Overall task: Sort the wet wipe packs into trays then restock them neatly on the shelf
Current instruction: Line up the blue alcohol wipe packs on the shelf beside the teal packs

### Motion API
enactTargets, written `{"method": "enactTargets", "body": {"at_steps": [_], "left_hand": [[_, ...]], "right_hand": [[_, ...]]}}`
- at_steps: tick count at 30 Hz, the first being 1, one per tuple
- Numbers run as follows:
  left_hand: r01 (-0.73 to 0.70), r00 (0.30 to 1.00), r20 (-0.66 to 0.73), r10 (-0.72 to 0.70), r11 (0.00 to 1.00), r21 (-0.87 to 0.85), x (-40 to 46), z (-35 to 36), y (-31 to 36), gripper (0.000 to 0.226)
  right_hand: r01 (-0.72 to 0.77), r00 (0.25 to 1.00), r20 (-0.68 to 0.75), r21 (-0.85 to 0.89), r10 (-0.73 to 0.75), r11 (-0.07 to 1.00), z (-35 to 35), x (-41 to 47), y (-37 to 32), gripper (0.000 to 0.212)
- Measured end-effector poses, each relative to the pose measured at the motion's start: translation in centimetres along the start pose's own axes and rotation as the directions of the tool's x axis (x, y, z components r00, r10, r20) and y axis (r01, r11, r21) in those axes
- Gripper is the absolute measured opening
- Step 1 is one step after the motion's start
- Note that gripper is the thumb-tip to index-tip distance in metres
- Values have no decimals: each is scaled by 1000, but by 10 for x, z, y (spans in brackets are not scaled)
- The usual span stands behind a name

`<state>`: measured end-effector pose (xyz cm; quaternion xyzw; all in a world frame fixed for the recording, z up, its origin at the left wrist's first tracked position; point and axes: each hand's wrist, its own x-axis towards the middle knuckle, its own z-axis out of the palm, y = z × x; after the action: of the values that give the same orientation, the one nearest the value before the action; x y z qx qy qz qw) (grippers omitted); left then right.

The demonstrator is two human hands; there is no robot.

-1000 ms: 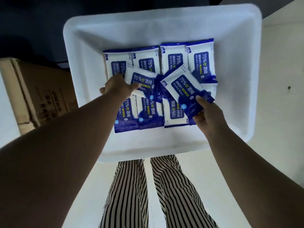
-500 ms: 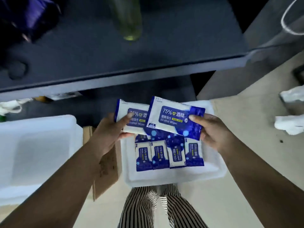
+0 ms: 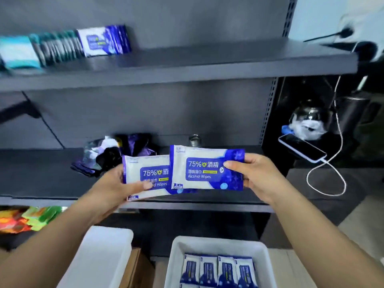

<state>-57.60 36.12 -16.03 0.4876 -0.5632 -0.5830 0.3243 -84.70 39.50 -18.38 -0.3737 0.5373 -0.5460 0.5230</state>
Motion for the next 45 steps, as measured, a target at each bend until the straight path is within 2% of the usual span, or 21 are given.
{"method": "enactTargets", "body": {"at_steps": [1, 3, 5, 11, 18, 19, 22, 24, 26, 28, 29, 31, 32, 33, 34, 37, 40, 42, 45], "left_hand": [[-35, 999, -26, 36, 999, 30, -7, -5, 15, 72], [-103, 994, -25, 104, 993, 53, -14, -14, 36, 90], [-151, 988, -30, 152, 988, 23, -21, -25, 56, 98], [-292, 956, -53, 289, 955, -55, -27, -55, 109, 82], [-407, 910, -123, 397, 910, -79, 15, -102, 148, 84], [-414, 906, -136, 400, 905, -95, 24, -112, 151, 76], [-417, 897, -181, 404, 908, -40, 48, -140, 157, 24], [-410, 881, -222, 417, 909, 79, 68, -169, 160, 22], [-419, 838, -281, 467, 882, 216, 87, -205, 162, 24], [-414, 756, -381, 533, 839, 353, 105, -235, 163, 23], [-411, 685, -453, 571, 816, 406, 115, -251, 163, 22], [-368, 497, -610, 617, 787, 495, 131, -278, 160, 33], [-345, 428, -671, 605, 796, 497, 137, -288, 159, 39], [-334, 390, -710, 586, 809, 484, 142, -296, 157, 42], [-336, 378, -729, 571, 818, 467, 151, -307, 154, 43], [-332, 407, -699, 588, 808, 487, 169, -321, 145, 43], [-327, 379, -689, 617, 786, 524, 178, -328, 139, 35], [-322, 368, -694, 619, 785, 529, 181, -331, 134, 35], [-336, 366, -686, 629, 776, 533, 183, -334, 132, 38]], "right_hand": [[37, 999, 17, -18, -37, 999, 5, 0, -17, 9], [94, 995, 48, -47, -92, 994, 12, -1, -43, 9], [148, 986, 85, -55, -143, 987, 23, -1, -69, 10], [297, 948, 135, -36, -290, 954, 58, 6, -130, 12], [428, 904, 51, -116, -425, 896, 107, 48, -174, 8], [434, 901, 42, -120, -432, 893, 118, 59, -178, 9], [417, 909, 39, -123, -416, 901, 150, 86, -187, 7], [412, 911, 67, -125, -407, 903, 173, 107, -193, 7], [409, 912, 79, -117, -402, 905, 196, 132, -204, 10], [405, 914, 70, -94, -400, 910, 217, 159, -218, 11], [406, 914, 57, -85, -403, 910, 231, 178, -225, 10], [405, 914, 14, -89, -406, 910, 257, 218, -237, 11], [394, 918, -9, -96, -397, 914, 270, 239, -239, 13], [380, 922, -29, -112, -385, 918, 282, 257, -240, 14], [363, 928, -39, -130, -371, 922, 299, 279, -240, 15], [334, 932, -73, -200, -354, 921, 335, 331, -234, 16], [323, 926, -102, -280, -363, 904, 355, 372, -227, 17], [331, 903, -112, -437, -416, 837, 362, 392, -221, 17], [348, 837, -122, -634, -534, 690, 363, 403, -218, 34]]}}
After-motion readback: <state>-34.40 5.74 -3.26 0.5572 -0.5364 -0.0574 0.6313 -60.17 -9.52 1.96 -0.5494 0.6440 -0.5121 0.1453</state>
